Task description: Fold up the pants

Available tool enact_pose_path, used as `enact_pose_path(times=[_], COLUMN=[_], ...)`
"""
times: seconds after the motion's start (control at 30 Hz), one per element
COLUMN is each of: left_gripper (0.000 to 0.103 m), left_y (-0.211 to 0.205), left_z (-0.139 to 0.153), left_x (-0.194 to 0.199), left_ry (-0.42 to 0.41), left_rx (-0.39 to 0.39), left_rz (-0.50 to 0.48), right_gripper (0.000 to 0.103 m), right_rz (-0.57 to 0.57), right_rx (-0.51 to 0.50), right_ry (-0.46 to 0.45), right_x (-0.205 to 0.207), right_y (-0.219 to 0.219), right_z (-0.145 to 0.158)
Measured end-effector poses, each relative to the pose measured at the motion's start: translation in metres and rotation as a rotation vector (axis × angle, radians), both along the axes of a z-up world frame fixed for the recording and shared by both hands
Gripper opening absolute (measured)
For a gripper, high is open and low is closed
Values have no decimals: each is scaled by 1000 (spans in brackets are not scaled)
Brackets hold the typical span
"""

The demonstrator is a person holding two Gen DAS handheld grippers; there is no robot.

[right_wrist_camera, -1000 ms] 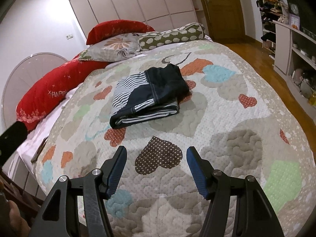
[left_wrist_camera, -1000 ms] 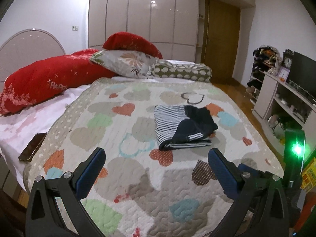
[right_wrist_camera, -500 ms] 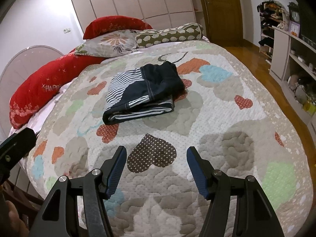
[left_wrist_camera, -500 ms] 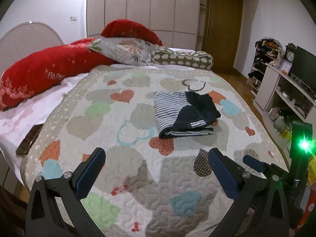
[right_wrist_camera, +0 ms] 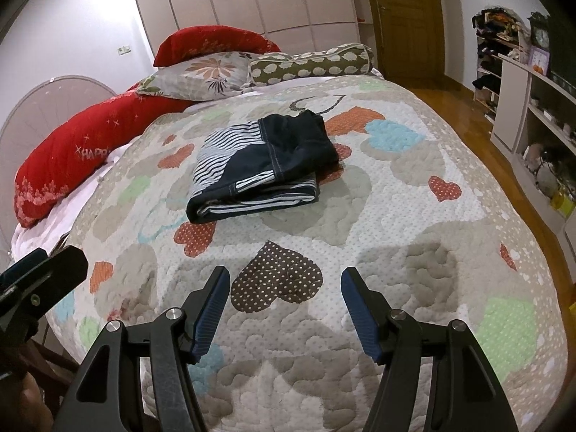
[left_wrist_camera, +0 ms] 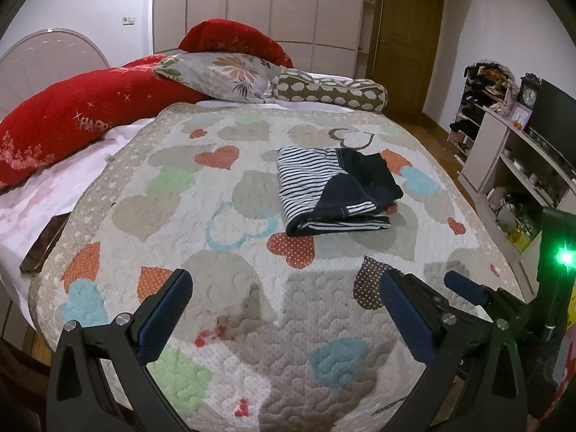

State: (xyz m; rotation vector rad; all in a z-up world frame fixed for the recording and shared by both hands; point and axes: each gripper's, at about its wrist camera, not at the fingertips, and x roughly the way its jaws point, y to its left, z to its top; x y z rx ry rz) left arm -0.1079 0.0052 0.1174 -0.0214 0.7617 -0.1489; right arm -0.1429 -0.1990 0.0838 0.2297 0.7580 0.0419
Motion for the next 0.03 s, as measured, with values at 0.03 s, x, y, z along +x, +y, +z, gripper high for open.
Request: enact_pose_path(times=[0.03], left_gripper=[103], left_y=[0], left_z=[-2], left_x=[0], left_ry=[5], left_rx=[-3], left_rz=[-1], right_gripper=[69], right_rz=[2], right_rx=[-2], right_ry=[1], right_x=[0], right_y=[0], right_z=[-1])
